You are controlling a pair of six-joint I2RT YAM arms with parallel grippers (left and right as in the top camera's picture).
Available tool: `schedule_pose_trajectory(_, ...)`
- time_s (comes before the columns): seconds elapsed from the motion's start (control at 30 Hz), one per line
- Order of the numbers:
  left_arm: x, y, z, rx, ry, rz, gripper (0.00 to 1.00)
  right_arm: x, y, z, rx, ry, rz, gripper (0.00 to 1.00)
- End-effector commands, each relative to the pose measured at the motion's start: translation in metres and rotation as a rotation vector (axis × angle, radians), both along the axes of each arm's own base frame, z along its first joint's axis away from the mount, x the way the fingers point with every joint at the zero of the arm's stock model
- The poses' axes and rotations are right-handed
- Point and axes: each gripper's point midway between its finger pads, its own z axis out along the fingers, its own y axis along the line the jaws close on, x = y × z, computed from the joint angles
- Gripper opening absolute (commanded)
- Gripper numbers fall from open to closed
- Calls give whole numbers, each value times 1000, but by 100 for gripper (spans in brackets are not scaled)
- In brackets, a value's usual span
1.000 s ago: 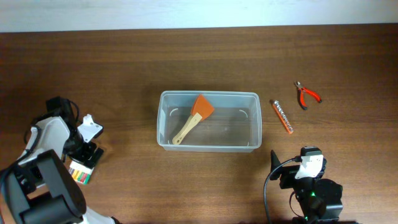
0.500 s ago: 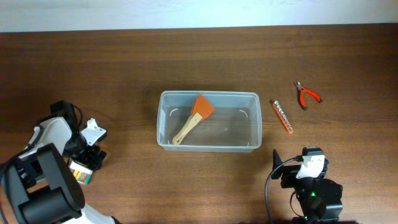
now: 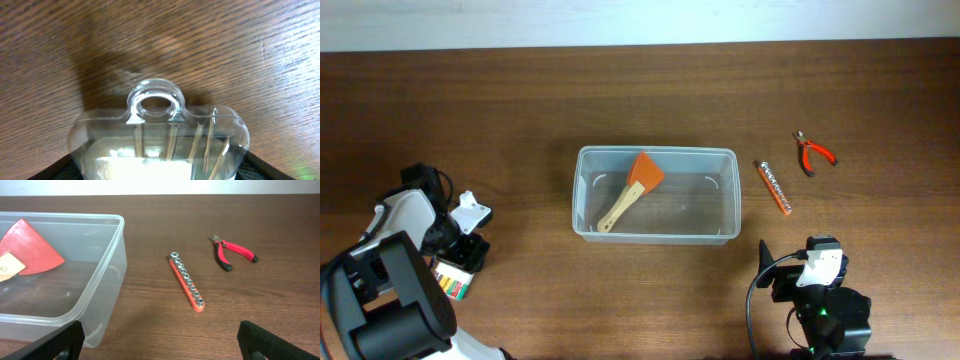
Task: Pack container
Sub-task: 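Close the left gripper on the blister pack's top hanger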
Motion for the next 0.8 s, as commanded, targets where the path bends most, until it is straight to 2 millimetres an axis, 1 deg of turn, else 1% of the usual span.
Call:
schedule_pose_trajectory(0.0,-4,-19,-12,-102,-2,22,75,0,-2,-2,-7,1,-15,99)
schedule_pose_trajectory(0.4,4,-24,-13,-137,-42,26,57,0,-2,-2,-6,1,-15,99)
schedule_pose_trajectory(0.57,8,-23,-13,-130,-60,25,45,0,-2,-2,-6,1,-15,99)
schedule_pose_trajectory(0.7,11,-23,-13,-132,-72,25,25,0,-2,-2,-6,1,-15,99)
schedule_pose_trajectory(0.73,12,-22,-13,-131,-75,25,25,0,-2,-2,-6,1,-15,99)
schedule_pose_trajectory(0.77,13,-22,-13,-130,-78,25,20,0,-2,-2,-6,1,-15,99)
